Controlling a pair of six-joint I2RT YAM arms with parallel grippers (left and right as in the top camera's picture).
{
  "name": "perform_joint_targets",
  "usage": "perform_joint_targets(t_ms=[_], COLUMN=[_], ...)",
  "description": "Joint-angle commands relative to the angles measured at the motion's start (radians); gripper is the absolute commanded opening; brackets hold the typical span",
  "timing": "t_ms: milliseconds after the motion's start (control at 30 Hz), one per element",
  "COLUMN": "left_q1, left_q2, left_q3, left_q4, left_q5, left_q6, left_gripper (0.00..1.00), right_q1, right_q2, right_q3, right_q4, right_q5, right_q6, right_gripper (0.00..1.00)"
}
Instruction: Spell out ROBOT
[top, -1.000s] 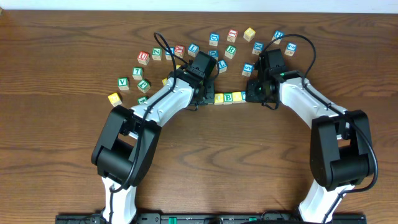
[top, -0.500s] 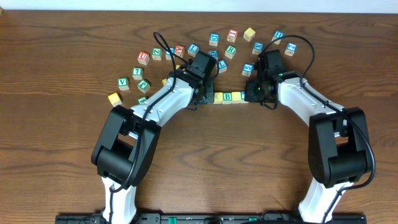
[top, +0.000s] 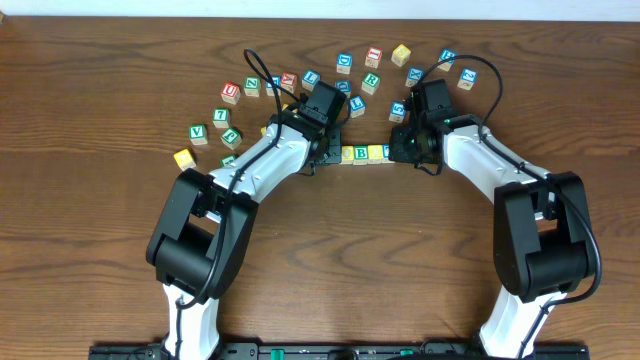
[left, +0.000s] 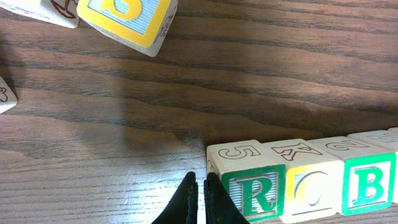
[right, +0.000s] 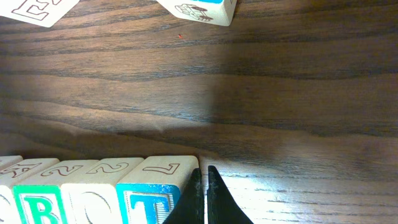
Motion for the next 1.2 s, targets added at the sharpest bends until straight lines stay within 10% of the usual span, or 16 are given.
perform_joint_targets(t_ms=[0, 1167], left_q1=[-0.023, -0.022], left_q2=[0.019, 0.019], left_q3=[-0.003, -0.003], left_q4=[0.020, -0.008], left_q5=[0.089, 0.031], left_q6=[0.006, -0.018], left_gripper=[0.07, 0.08], right_q1=[0.047, 0.037], right_q2=[0.011, 0.011], right_q3=[-0.002, 0.001], right_q4=[0.014, -0.033], right_q5=[-0.125, 0.010], right_q6=[0.024, 0.083], right_gripper=[0.01, 0.01])
